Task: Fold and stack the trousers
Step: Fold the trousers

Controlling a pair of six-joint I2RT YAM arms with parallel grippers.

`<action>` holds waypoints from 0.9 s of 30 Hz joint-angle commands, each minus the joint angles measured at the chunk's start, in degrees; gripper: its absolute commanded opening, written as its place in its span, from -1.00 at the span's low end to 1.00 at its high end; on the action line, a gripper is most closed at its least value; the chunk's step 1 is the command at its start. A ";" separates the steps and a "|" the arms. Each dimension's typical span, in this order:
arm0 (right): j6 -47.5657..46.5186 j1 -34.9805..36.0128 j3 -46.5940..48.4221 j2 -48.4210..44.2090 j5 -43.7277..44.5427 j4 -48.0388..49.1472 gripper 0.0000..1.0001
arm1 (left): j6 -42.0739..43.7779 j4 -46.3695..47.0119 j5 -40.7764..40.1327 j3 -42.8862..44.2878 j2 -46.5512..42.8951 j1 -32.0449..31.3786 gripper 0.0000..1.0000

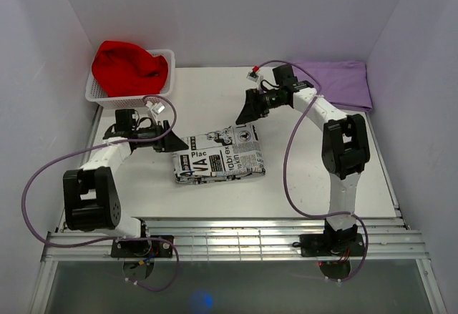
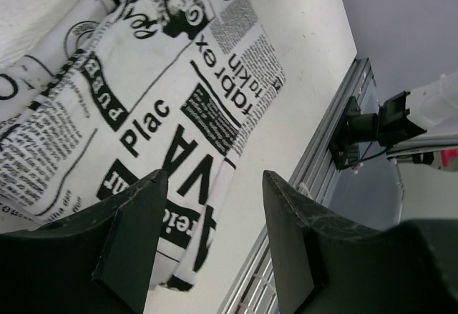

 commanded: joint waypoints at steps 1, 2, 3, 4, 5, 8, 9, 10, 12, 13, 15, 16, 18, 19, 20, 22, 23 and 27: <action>-14.87 0.57 -0.24 3.39 -3.71 -11.68 0.77 | -10.24 11.80 -0.36 -1.87 5.39 0.10 0.33; -14.54 0.57 -0.94 4.00 -3.36 -10.81 0.77 | -13.04 13.58 -1.58 -1.70 8.80 0.02 0.36; -13.23 0.48 -3.39 5.40 -3.27 -6.54 0.77 | -14.12 14.99 -2.37 -1.44 10.75 -0.07 0.38; -11.22 0.39 -4.37 6.37 -2.75 -4.93 0.76 | -14.65 15.70 -3.42 0.04 12.94 0.02 0.38; -10.24 0.13 -5.34 7.25 -2.31 -3.17 0.75 | -14.74 15.45 -4.31 1.10 15.14 -0.07 0.38; -5.77 -1.27 -9.47 10.33 0.50 3.60 0.72 | -14.04 14.21 -8.53 5.05 23.23 0.19 0.39; -5.14 -2.15 -10.17 10.86 1.29 4.83 0.72 | -13.78 14.04 -9.40 6.02 26.64 0.37 0.38; -4.35 -2.68 -11.22 12.08 2.87 6.93 0.73 | -13.69 13.78 -9.85 7.08 28.24 0.46 0.38; -3.99 -4.26 -11.06 13.76 3.49 7.31 0.72 | -13.16 12.81 -9.85 10.33 30.88 0.81 0.38; -3.99 -4.70 -10.97 13.68 3.41 7.22 0.71 | -12.03 11.59 -8.81 11.21 32.29 0.81 0.37; -4.60 -5.23 -10.53 12.46 3.23 6.08 0.70 | -8.26 8.96 -3.21 14.01 32.04 0.72 0.33; -5.82 -5.32 -10.18 10.10 2.97 5.03 0.70 | -5.72 6.59 2.22 14.81 30.04 0.63 0.30; -9.16 -5.15 -9.30 7.10 2.27 0.99 0.69 | 2.19 -0.44 5.78 15.52 26.96 0.72 0.30; -9.96 -4.97 -9.30 3.95 0.96 -0.07 0.66 | 5.44 -3.68 7.01 16.13 25.37 0.63 0.29; -10.66 -4.71 -9.82 2.53 0.51 -2.25 0.64 | 9.47 -8.42 8.76 16.05 21.97 0.72 0.28; -12.60 -3.39 -11.31 -2.04 -0.37 -3.76 0.61 | 12.49 -12.31 9.39 14.74 18.96 0.72 0.27; -13.04 -2.69 -12.45 -3.36 -0.46 -3.94 0.61 | 13.55 -15.11 10.27 14.04 16.25 0.72 0.26; -14.19 2.05 -20.44 -9.42 0.86 -2.55 0.57 | 12.17 -15.32 11.50 7.98 11.30 0.63 0.18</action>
